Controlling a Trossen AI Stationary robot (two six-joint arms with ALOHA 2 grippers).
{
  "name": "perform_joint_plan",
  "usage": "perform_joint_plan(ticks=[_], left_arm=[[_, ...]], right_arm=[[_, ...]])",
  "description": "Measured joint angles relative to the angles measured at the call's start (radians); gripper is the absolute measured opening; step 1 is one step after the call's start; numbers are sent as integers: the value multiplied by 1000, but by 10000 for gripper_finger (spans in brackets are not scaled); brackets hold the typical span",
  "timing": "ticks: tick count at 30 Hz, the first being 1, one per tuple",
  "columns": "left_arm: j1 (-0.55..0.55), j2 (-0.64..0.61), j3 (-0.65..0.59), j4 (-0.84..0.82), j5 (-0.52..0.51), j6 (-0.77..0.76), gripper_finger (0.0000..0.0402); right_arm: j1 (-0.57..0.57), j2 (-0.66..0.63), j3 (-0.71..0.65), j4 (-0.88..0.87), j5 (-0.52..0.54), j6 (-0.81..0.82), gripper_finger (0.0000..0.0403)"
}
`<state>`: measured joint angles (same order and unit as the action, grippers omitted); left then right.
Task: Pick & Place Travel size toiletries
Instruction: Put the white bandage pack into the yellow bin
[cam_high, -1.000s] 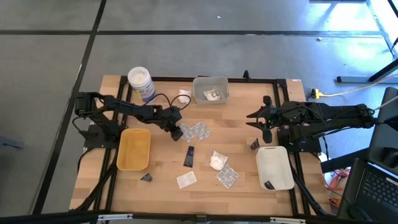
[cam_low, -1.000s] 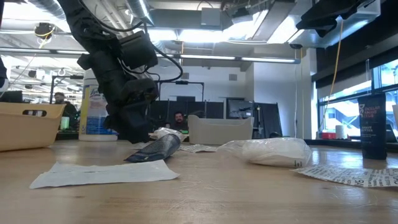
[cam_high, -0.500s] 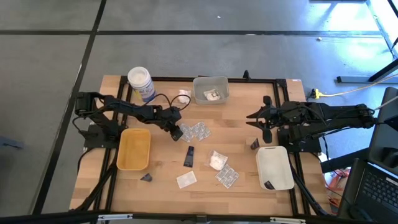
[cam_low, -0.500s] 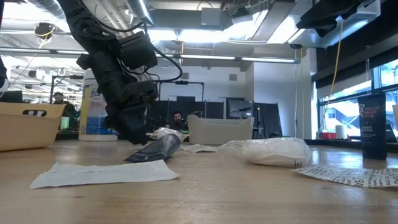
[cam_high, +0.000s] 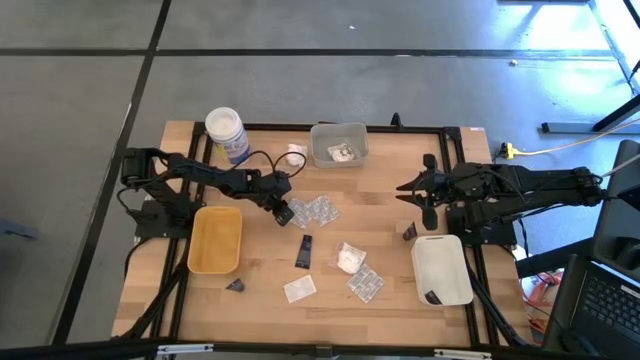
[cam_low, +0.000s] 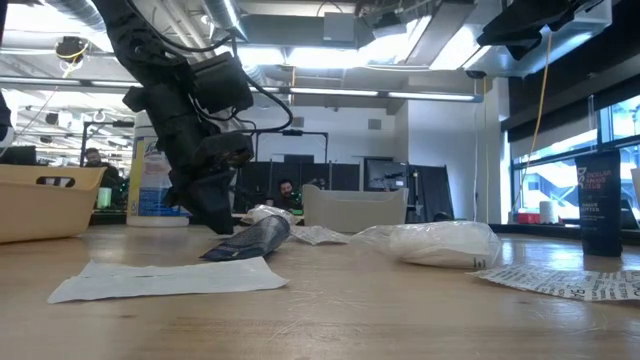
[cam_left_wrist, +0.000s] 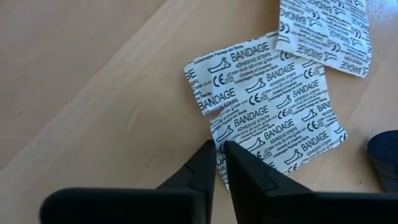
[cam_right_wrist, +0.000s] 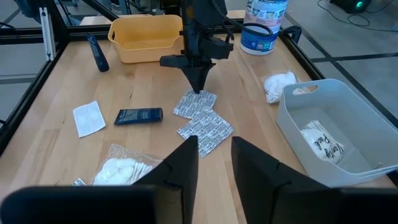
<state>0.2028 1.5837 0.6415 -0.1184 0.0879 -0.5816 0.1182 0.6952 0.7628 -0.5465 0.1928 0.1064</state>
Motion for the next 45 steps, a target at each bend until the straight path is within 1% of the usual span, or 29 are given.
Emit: perform_joint_plan(ticks=[5, 12, 17, 21, 24, 29, 35, 42, 45], left_arm=[[0, 0, 0, 1, 0, 0, 4], [7, 0, 1, -15, 15, 7, 2], [27, -2, 1, -25, 85, 8, 2], [40, -25, -2, -63, 156, 8, 3], [47, -66, -5, -98, 192, 17, 2], [48, -160, -3, -183, 194, 27, 2], [48, -295, -3, -279, 247, 44, 2], [48, -440, -1, -379, 249, 45, 2], [41, -482, -1, -419, 249, 43, 2]], right_arm=[[0, 0, 0, 0, 0, 0, 100], [0, 0, 0, 0, 0, 0, 116], [0, 0, 0, 0, 0, 0, 128], [0, 0, 0, 0, 0, 0, 137], [0, 0, 0, 0, 0, 0, 142], [0, 0, 0, 0, 0, 0, 149], [0, 0, 0, 0, 0, 0, 157], [0, 0, 0, 0, 0, 0, 164], [0, 0, 0, 0, 0, 0, 167]])
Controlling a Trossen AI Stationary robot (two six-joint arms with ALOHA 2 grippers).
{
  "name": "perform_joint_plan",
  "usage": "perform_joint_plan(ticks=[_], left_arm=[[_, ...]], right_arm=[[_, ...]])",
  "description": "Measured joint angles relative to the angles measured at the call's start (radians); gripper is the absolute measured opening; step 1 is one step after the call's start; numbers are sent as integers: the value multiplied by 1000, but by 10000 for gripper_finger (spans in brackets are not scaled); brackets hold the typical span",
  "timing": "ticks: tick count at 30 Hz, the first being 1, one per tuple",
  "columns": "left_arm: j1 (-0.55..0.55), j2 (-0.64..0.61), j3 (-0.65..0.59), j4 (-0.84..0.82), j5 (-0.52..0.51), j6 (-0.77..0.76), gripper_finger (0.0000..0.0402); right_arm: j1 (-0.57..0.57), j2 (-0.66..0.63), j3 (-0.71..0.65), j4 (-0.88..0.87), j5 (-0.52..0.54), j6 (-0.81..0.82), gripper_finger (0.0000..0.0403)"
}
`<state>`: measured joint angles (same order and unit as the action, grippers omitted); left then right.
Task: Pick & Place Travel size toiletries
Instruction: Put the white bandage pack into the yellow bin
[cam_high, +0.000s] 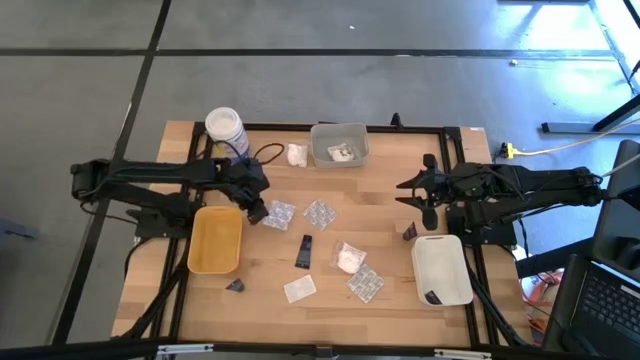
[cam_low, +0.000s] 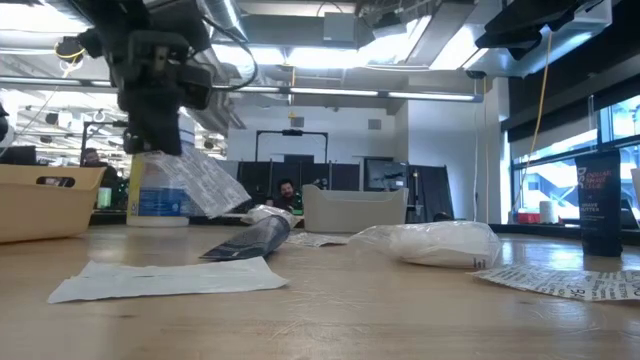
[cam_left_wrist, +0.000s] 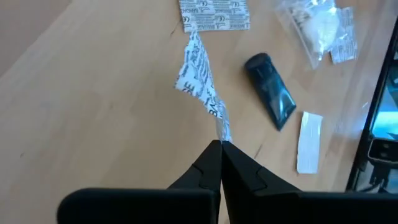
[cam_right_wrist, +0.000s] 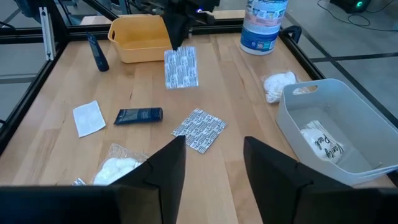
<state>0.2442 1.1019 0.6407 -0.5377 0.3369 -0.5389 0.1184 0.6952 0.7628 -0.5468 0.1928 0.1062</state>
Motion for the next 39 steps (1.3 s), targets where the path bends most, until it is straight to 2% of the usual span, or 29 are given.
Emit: perform_joint_plan(ticks=[3, 11, 19, 30, 39], left_arm=[[-14, -34, 0, -60, 11, -5, 2], [-37, -120, 0, -155, 154, -60, 2], [-33, -238, 1, -420, 216, -92, 2], [-32, -411, 1, -667, 224, -158, 2], [-33, -476, 4, -640, 146, -265, 2]], right_arm=[[0, 0, 0, 0, 0, 0, 168], [0, 0, 0, 0, 0, 0, 156], [0, 0, 0, 0, 0, 0, 141], [0, 0, 0, 0, 0, 0, 123], [0, 0, 0, 0, 0, 0, 110]])
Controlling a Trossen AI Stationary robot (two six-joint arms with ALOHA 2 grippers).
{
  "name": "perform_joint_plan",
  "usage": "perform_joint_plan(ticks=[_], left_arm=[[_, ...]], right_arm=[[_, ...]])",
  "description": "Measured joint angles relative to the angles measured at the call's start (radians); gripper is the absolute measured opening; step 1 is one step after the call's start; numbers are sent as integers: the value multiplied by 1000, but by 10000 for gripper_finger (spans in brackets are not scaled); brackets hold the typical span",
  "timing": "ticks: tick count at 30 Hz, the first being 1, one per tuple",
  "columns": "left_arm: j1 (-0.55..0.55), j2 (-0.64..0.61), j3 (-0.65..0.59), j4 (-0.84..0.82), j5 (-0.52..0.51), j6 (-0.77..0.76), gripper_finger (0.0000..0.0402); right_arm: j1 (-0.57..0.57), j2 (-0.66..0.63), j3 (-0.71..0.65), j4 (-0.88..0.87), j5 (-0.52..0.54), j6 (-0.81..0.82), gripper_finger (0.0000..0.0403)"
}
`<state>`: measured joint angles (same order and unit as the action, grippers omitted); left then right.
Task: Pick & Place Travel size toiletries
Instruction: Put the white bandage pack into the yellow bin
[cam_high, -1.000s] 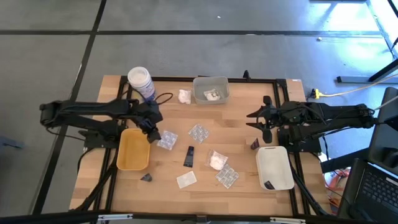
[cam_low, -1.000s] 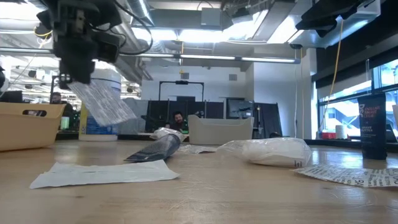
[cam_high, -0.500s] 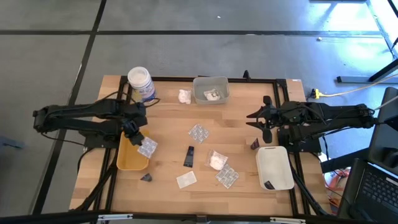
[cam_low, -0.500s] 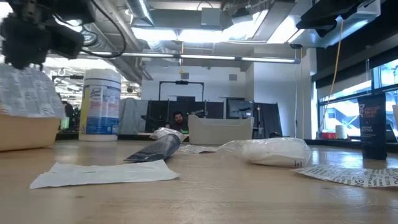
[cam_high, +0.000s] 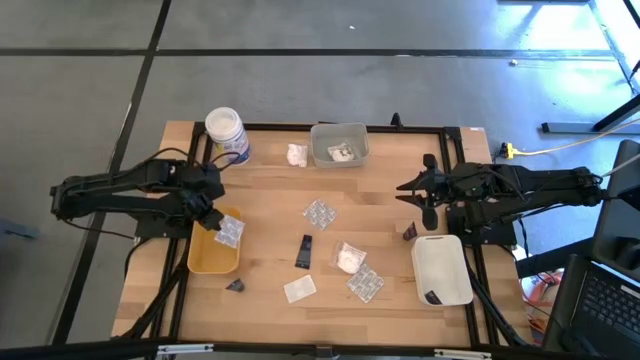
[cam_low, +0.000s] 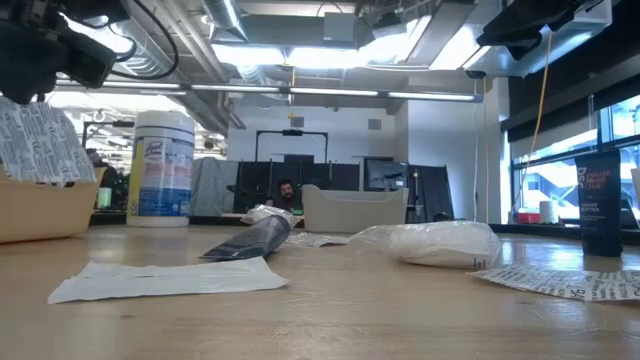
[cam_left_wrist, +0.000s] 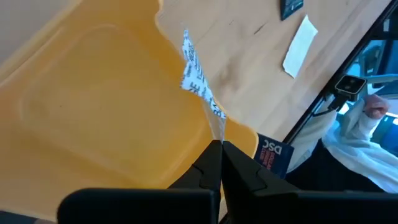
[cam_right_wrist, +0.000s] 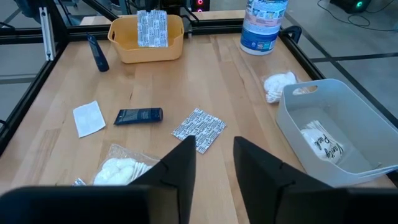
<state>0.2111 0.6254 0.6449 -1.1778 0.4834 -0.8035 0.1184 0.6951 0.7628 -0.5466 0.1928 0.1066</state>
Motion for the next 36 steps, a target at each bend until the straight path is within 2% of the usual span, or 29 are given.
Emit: perform_joint_plan(ticks=[8, 13, 18, 22, 26, 31, 36], left_arm=[[0, 0, 2, 18, -47, -82, 2], [-28, 1, 60, -5, -54, -118, 2], [-107, 4, 163, -47, -118, -195, 2], [-186, 13, 245, -187, -252, -296, 2], [-267, 12, 252, -234, -369, -417, 2], [-360, 47, 227, -235, -411, -521, 2], [-452, 105, 193, -208, -405, -593, 2]], right_arm=[[0, 0, 0, 0, 0, 0, 100], [0, 0, 0, 0, 0, 0, 95], [0, 0, 0, 0, 0, 0, 90], [0, 0, 0, 0, 0, 0, 88], [0, 0, 0, 0, 0, 0, 91], [0, 0, 0, 0, 0, 0, 102], [0, 0, 0, 0, 0, 0, 114]])
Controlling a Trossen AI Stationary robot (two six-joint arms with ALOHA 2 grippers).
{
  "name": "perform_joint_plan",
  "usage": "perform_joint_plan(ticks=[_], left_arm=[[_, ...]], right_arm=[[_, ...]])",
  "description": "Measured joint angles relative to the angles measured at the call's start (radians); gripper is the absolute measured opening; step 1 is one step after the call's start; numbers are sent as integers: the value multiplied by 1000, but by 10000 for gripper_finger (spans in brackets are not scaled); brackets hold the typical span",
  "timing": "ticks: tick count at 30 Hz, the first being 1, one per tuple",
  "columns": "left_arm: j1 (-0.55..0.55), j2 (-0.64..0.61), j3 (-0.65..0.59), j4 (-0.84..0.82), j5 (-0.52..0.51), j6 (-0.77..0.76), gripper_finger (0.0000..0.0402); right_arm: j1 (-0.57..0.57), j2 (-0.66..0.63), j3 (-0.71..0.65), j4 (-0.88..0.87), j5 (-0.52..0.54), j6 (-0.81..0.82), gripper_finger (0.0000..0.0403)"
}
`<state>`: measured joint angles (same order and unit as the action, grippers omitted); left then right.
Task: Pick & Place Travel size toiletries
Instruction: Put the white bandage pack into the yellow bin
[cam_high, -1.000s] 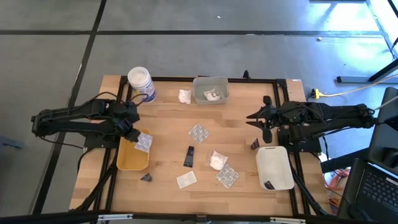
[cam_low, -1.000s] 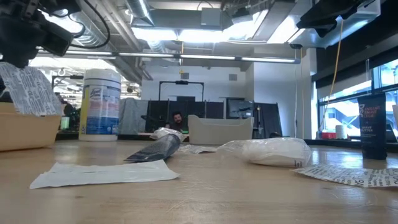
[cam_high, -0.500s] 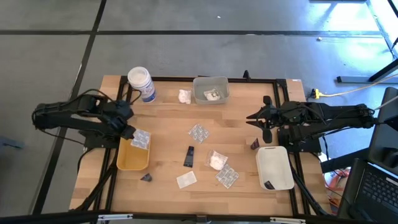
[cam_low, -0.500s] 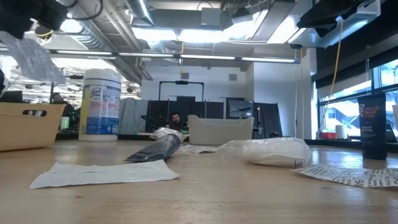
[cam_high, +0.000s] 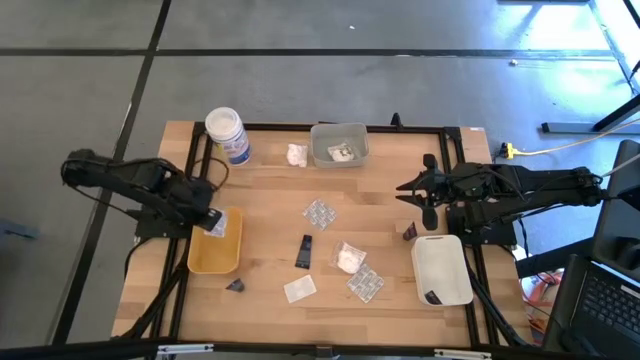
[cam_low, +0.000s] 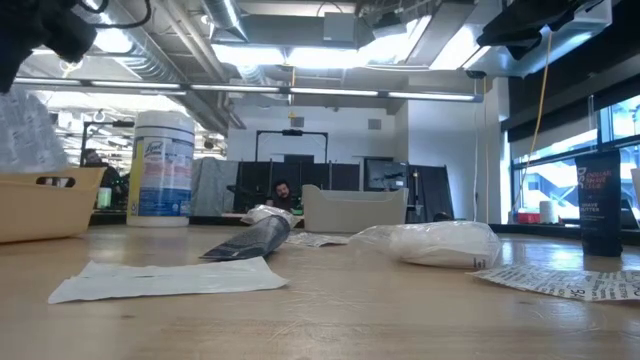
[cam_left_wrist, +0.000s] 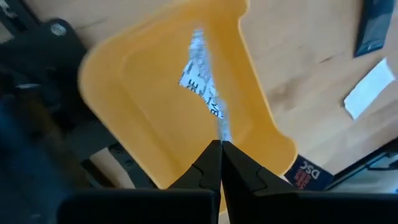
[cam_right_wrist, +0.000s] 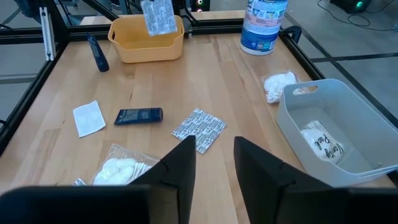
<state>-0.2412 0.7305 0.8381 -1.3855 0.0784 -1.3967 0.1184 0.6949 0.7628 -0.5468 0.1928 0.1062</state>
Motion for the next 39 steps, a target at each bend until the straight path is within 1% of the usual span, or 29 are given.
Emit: perform_joint_plan(ticks=[3, 7, 11, 20, 23, 28, 33, 39], left_arm=[[-51, 36, -11, 38, 10, -31, 2], [-114, 90, -12, 37, 12, -93, 2], [-179, 135, -12, 36, 59, -153, 2], [-297, 203, -12, 12, 85, -316, 2], [-313, 224, -12, 7, 85, -346, 2], [-315, 278, -12, -50, 82, -372, 2], [-312, 344, -12, -51, 83, -371, 2], [-276, 427, -12, -47, 82, -337, 2]], right_arm=[[0, 0, 0, 0, 0, 0, 122], [0, 0, 0, 0, 0, 0, 130], [0, 0, 0, 0, 0, 0, 138], [0, 0, 0, 0, 0, 0, 150], [0, 0, 0, 0, 0, 0, 153], [0, 0, 0, 0, 0, 0, 158], [0, 0, 0, 0, 0, 0, 162], [0, 0, 0, 0, 0, 0, 166]])
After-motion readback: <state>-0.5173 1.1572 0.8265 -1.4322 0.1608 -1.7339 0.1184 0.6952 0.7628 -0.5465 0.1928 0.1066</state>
